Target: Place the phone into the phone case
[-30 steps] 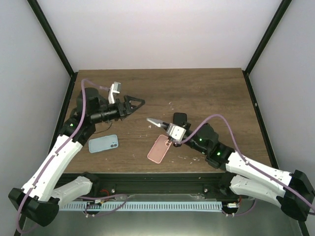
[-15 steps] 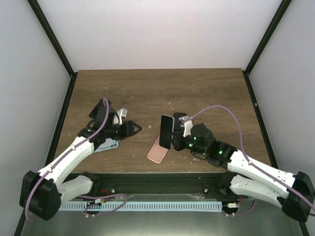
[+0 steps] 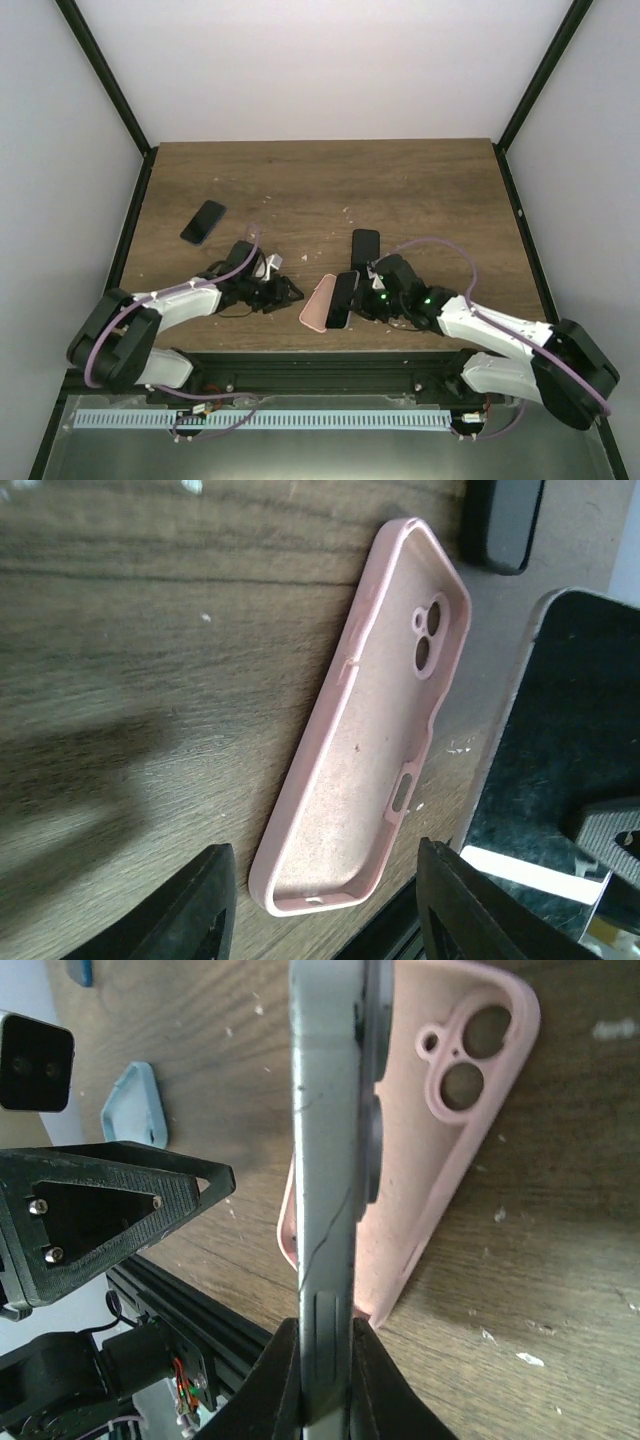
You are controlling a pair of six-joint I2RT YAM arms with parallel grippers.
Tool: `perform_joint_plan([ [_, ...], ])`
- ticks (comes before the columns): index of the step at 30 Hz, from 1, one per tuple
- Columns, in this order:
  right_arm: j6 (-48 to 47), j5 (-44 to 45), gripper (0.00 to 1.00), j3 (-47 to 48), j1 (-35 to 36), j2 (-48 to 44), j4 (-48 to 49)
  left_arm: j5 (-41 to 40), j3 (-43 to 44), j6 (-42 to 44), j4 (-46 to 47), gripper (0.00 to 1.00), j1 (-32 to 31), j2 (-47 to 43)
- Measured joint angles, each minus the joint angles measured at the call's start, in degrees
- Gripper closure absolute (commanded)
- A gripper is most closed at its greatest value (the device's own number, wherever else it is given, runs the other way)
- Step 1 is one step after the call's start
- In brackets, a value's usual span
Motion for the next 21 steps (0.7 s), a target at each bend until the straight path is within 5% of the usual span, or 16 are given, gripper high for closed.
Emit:
perform_joint_plan([
  [21, 8.2, -8.9, 0.99, -4.1, -4.7, 13.3, 16.8, 7.3, -3.5, -8.8, 20.6, 0.68, -5.1, 13.9],
])
